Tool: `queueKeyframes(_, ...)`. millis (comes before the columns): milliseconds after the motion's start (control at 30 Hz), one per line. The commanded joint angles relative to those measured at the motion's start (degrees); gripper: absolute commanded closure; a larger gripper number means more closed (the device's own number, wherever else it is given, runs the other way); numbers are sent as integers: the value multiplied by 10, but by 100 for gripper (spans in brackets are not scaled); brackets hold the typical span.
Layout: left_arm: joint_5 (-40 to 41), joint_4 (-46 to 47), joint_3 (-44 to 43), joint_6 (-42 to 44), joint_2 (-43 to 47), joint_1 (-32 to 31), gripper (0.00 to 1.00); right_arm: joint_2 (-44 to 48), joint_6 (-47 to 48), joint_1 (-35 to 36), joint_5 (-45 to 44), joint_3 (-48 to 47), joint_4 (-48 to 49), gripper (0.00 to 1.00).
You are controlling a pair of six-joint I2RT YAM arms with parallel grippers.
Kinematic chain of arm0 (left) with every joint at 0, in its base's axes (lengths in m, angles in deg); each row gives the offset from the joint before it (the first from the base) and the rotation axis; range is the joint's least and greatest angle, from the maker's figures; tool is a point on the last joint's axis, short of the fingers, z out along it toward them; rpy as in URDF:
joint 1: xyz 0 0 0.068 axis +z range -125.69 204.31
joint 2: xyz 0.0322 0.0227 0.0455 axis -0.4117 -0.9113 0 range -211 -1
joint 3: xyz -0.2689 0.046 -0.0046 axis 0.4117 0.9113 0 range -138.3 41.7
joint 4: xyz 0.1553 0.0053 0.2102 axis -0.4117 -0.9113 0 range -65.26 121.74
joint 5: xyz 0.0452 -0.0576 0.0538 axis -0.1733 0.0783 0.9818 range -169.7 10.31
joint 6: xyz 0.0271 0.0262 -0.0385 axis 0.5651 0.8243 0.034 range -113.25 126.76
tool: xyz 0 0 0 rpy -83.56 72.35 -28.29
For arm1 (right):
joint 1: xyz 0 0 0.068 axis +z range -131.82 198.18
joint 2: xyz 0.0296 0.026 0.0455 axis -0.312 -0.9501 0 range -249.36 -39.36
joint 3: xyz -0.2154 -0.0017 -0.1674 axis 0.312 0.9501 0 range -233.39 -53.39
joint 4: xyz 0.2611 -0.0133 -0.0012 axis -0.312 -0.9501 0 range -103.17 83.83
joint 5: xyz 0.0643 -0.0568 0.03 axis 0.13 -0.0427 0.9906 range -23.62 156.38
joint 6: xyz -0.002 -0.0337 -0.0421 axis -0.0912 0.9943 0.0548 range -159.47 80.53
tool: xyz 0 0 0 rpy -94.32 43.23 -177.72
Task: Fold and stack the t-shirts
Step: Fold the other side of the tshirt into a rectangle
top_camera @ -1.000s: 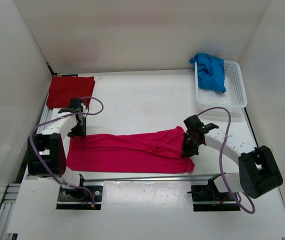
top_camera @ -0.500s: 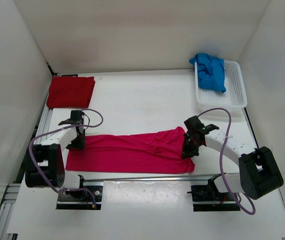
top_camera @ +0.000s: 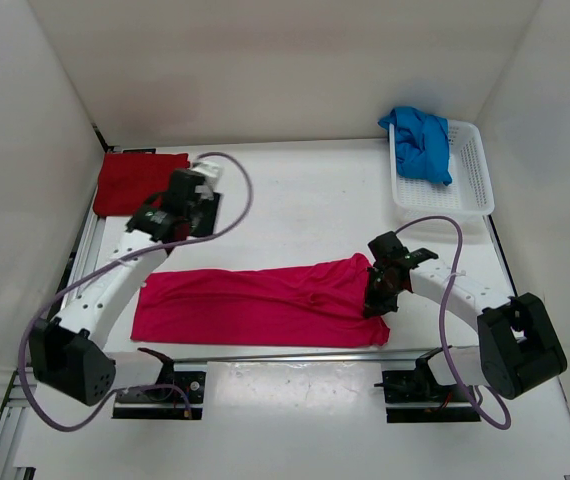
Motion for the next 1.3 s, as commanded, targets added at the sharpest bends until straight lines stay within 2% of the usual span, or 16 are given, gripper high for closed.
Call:
queueKeyframes(0, -68, -64, -48, 1, -45, -134, 39, 0, 9, 2, -2, -19, 2, 100)
queueKeyframes(33, -80, -70, -53, 1, -58, -172, 39, -5, 9, 2, -2, -26, 2, 100)
queueKeyframes(67, -86, -70, -53, 1, -72, -243, 39, -5, 9, 2, -2, -26, 2, 100)
queueKeyframes(167, -140, -60, -85, 1, -140, -339, 39, -12, 3, 2, 5, -32, 2, 100)
queueKeyframes(300, -214, -48, -160, 1, -254, -389, 39, -23, -3, -3, 5, -37, 7, 100)
queueKeyframes(467, -225, -17, -195, 1, -316, -415, 39, -23, -9, -3, 5, -37, 12, 100)
queueKeyframes(567, -200, 3, -200, 1, -342, -415, 39, -23, -9, -8, 10, -37, 17, 100)
queueKeyframes(700, -125, 22, -192, 1, -362, -420, 49, -23, -3, -8, 10, -37, 17, 100)
queueKeyframes(867, -135, 22, -180, 1, -375, -426, 52, -18, -3, -8, 10, -37, 17, 100)
queueKeyframes(1000, -119, 27, -174, 1, -380, -426, 62, -18, -3, -8, 10, -37, 17, 100)
queueKeyframes(1133, -119, 27, -168, 1, -380, -426, 80, -12, -3, -8, 10, -32, 17, 100)
queueKeyframes(1167, -114, 27, -159, 1, -374, -426, 90, -12, -3, -8, 10, -32, 17, 100)
queueKeyframes(1267, -114, 22, -136, 1, -346, -426, 90, -12, 2, -8, 10, -32, 17, 100)
